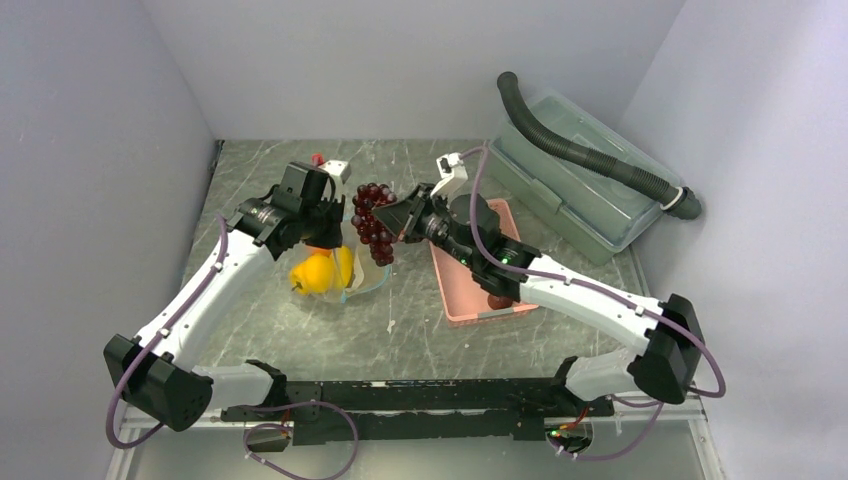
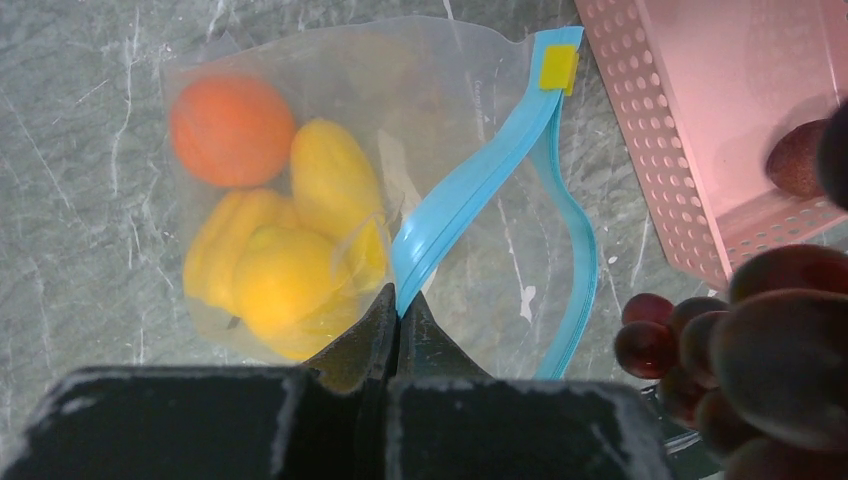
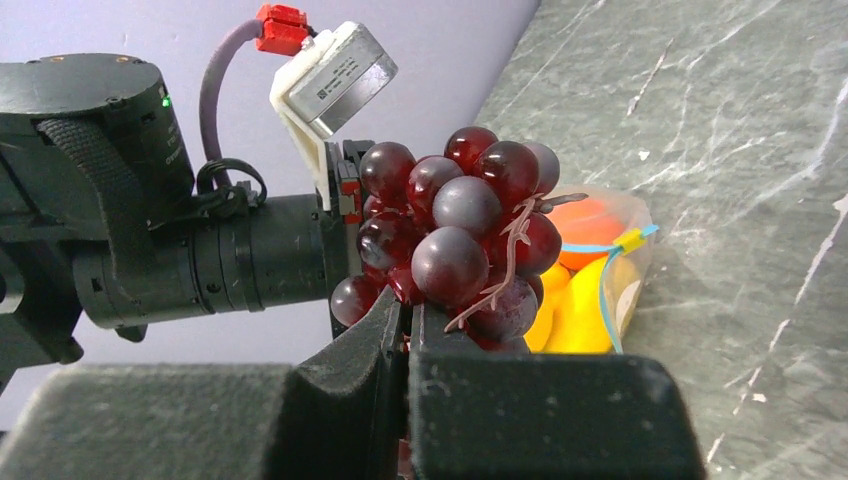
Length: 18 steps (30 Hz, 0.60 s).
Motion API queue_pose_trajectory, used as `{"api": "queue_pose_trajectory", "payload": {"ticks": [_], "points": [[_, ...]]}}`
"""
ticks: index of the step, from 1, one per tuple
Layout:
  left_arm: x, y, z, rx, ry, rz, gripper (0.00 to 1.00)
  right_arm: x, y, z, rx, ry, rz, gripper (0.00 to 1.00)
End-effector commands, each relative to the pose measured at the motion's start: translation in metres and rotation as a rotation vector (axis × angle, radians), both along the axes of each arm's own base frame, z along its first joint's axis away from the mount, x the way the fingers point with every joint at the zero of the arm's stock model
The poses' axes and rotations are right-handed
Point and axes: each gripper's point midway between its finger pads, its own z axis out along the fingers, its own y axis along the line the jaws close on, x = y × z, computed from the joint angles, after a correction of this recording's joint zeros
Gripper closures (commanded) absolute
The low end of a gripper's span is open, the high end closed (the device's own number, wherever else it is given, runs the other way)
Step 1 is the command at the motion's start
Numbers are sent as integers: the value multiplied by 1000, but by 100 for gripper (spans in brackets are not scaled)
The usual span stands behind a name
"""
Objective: Place the food in the zip-top bag and seal the zipper
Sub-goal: Place the fake fruit in the zipper food storage bag.
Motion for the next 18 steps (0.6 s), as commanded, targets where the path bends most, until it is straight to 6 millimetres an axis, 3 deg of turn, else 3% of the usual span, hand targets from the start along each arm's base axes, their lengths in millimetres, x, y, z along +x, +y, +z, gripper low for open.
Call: {"api": "queue_pose_trajectory", "payload": {"ticks": [1, 10, 18], "points": [[2, -3, 14, -52, -45, 4, 100, 9, 7, 36, 156, -32, -66, 100], [4, 1, 19, -89, -56, 29, 100, 13, 22, 6, 166, 36, -118, 100], [7, 5, 21, -123, -53, 49, 100, -7, 34, -26, 137, 23, -127, 100]]}}
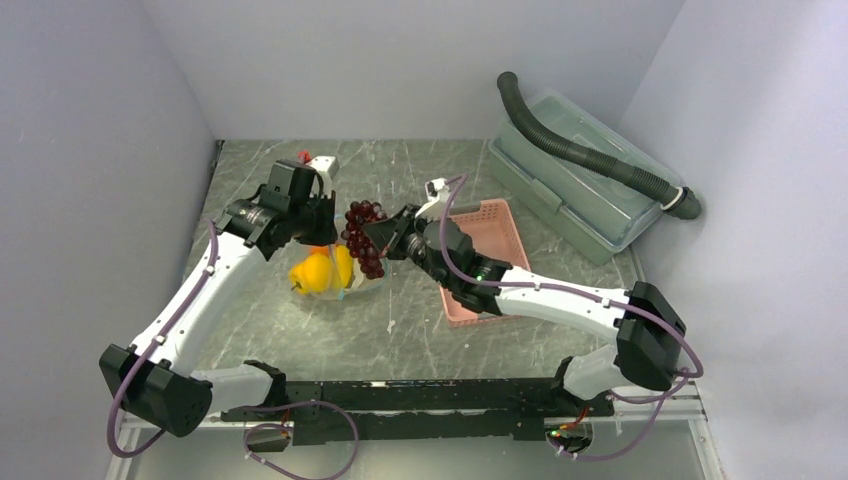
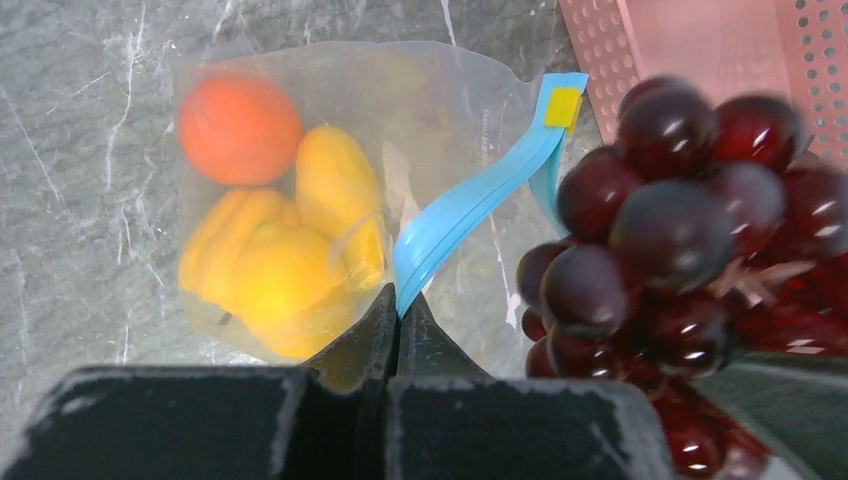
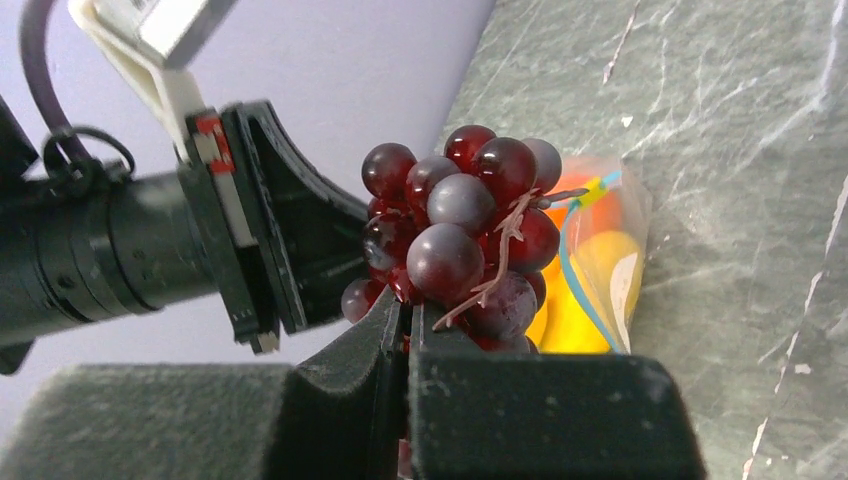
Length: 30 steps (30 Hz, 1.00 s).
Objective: Place the food in the zip-top bag and seal the zipper
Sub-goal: Place the fake fruit in the zipper food storage bag.
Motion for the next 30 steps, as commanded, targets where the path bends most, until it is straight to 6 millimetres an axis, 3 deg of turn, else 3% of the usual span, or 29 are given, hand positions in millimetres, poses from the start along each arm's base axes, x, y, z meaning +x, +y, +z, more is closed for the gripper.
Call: {"api": "queue_pose_trajectory", "payload": {"ticks": [1, 11, 30], "points": [[5, -3, 14, -68, -50, 3, 100, -11, 9, 17, 80, -76, -32, 100], [6, -1, 14, -68, -52, 8, 100, -23, 20, -19, -46, -61, -36, 100], [4, -7, 14, -81, -46, -31, 100, -2, 47, -42, -230, -46, -5, 100]]}}
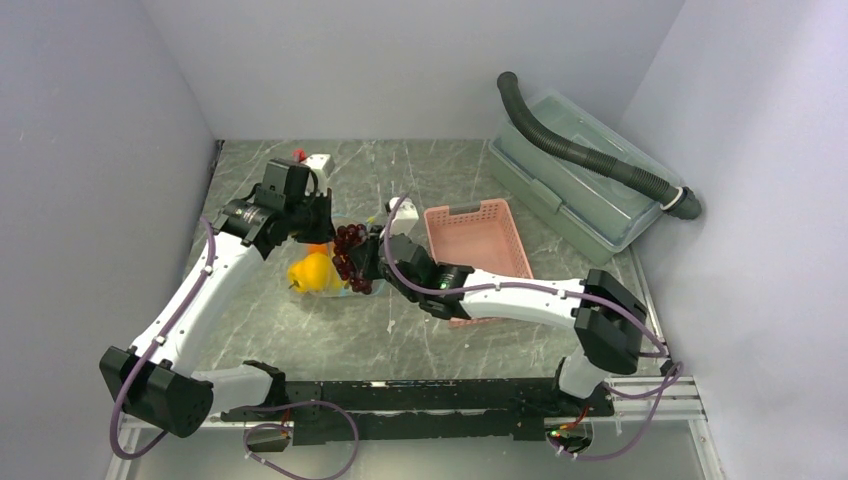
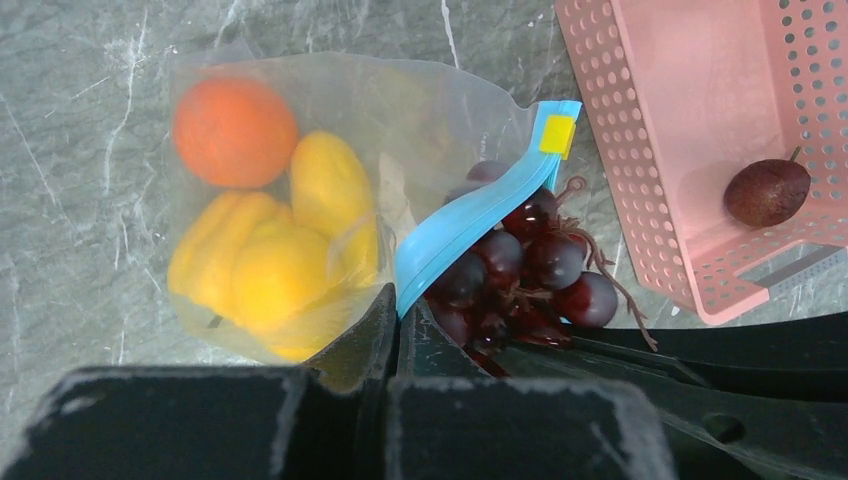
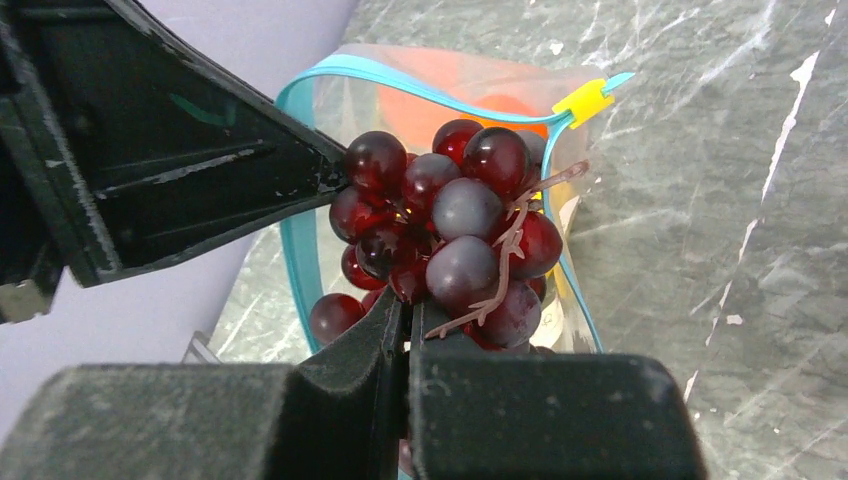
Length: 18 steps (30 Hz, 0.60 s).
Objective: Place the food in the zip-top bag and seal the zipper
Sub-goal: Place the fake fruit in the zipper food storage bag.
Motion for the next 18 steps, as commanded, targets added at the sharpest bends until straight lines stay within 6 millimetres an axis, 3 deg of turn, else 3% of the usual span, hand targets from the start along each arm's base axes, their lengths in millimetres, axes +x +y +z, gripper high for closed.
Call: {"api": "queue_pose_trajectory", "payload": {"ticks": [1, 12, 18], "points": [[1, -10, 13, -49, -47, -40, 100, 15, 14, 31, 44, -39, 5, 100], [0, -11, 13, -53, -45, -53, 100, 58, 21, 12, -45, 24, -8, 100], [0, -11, 12, -52, -44, -54, 100, 71, 25, 1, -51, 67, 41, 82]]}}
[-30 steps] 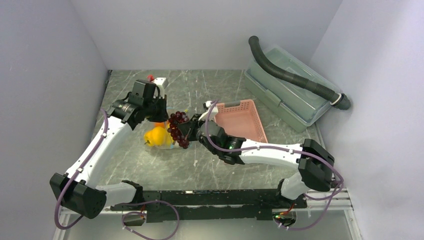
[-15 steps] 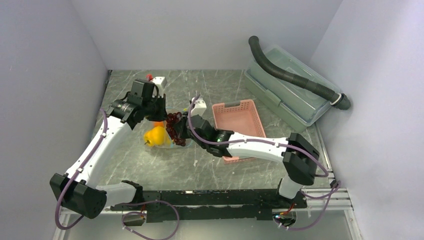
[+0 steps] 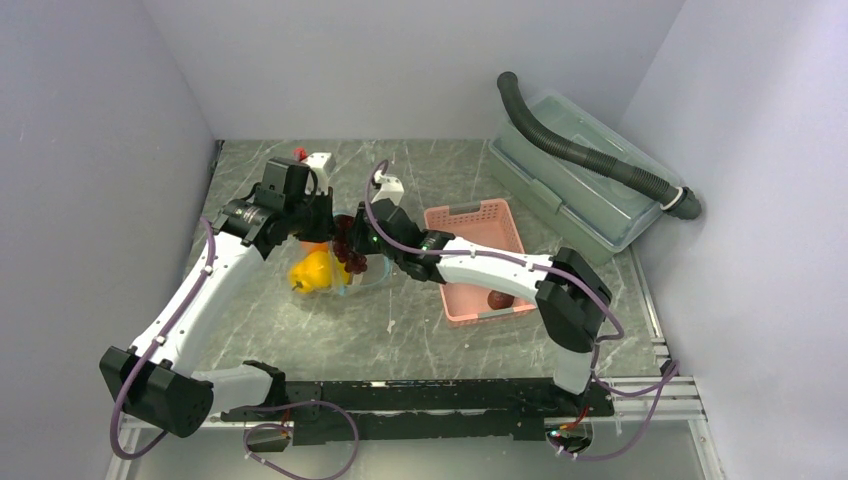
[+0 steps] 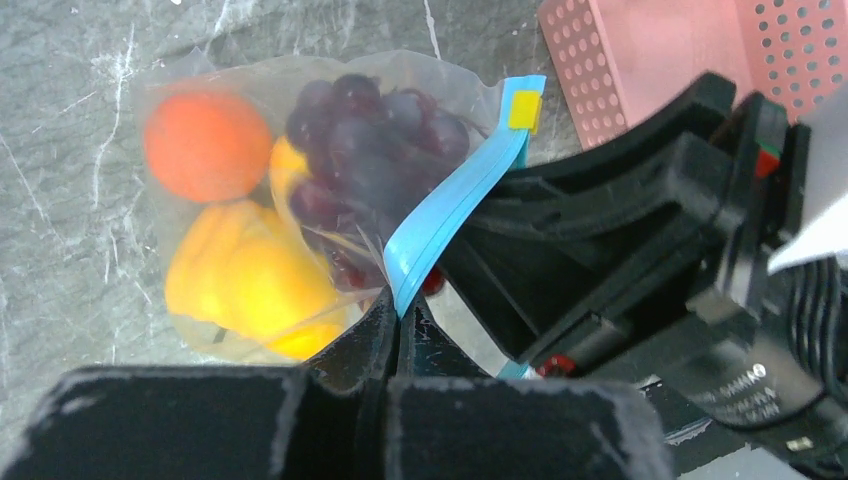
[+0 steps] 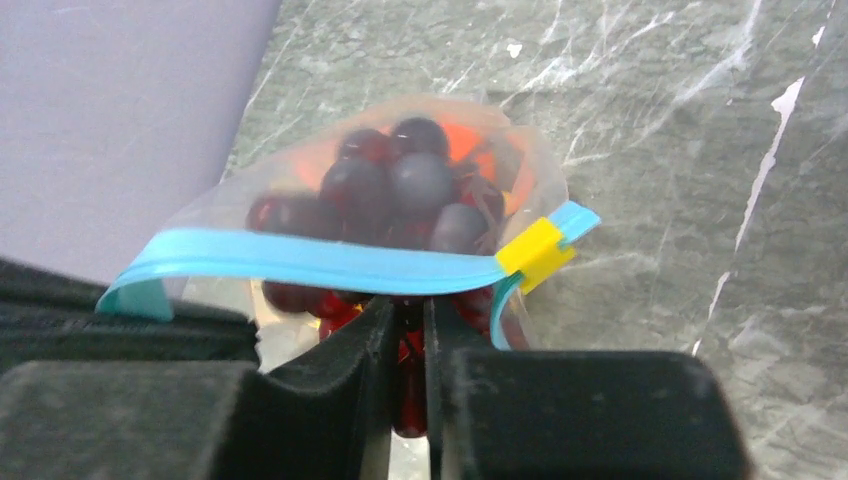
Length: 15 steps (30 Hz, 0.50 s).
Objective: Place the food in the zip-top bag and seal the zipper
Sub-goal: Place the fake fruit in the zipper food storage bag.
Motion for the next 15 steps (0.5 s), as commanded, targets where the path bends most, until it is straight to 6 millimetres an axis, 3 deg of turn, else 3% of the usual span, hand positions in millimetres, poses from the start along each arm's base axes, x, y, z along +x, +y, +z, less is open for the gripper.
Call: {"api": "queue_pose_trajectory", "payload": {"ticks": [1, 8, 12, 15], "points": [[-3, -8, 9, -32, -28, -40, 100, 15, 8, 29, 61, -22, 32, 79], [-2, -6, 8, -24, -28, -28, 100, 10, 17, 27, 33, -23, 118, 71], [-1, -5, 8, -21, -26, -23, 100, 7, 12, 20, 3, -8, 119, 66], [-1, -5, 7, -20, -25, -22, 100, 5, 8, 27, 1, -17, 122, 60]]}}
